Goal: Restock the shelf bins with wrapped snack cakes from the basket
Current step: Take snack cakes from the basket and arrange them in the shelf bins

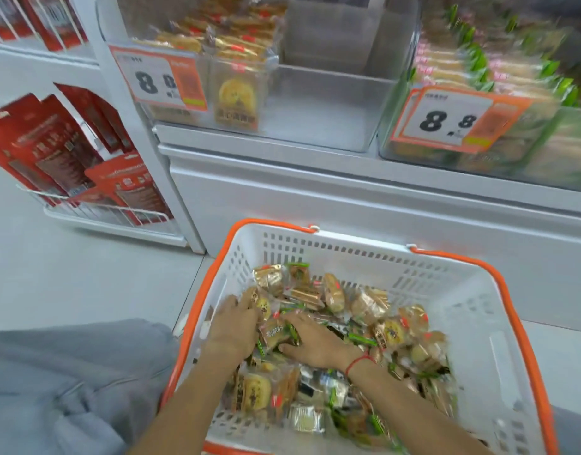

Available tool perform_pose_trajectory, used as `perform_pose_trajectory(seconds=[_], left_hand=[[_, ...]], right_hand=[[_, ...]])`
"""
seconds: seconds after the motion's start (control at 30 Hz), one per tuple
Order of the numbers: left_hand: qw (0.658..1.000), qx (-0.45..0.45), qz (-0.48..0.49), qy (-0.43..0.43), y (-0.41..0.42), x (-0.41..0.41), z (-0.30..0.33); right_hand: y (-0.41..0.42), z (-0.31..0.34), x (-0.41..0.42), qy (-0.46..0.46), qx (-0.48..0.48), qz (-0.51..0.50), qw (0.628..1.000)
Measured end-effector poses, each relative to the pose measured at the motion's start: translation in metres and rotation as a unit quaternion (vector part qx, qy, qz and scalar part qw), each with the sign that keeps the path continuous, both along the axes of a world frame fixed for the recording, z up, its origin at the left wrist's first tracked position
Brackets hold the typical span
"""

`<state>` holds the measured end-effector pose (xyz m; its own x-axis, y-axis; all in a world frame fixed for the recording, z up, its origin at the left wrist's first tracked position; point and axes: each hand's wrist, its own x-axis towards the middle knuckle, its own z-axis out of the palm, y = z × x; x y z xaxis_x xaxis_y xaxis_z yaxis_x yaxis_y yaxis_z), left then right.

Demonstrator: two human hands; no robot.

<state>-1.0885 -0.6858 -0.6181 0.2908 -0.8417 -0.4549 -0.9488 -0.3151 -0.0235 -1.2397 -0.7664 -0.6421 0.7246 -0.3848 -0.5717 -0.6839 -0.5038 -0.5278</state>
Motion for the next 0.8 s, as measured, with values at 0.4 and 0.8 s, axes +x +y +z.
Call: perform_pose_trajectory(seconds=[0.4, 0.8], left_hand=[[0.981, -0.061, 0.175, 0.049, -0.016, -0.006, 0.005], [0.924, -0.277, 0.232, 0.126, -0.035, -0.008, 0.037]], right_hand=[[-0.008, 0.001, 0.01, -0.001, -0.042, -0.026, 0.999], [-0.03, 0.057, 0.008, -0.052, -0.009, -0.169, 0.984]])
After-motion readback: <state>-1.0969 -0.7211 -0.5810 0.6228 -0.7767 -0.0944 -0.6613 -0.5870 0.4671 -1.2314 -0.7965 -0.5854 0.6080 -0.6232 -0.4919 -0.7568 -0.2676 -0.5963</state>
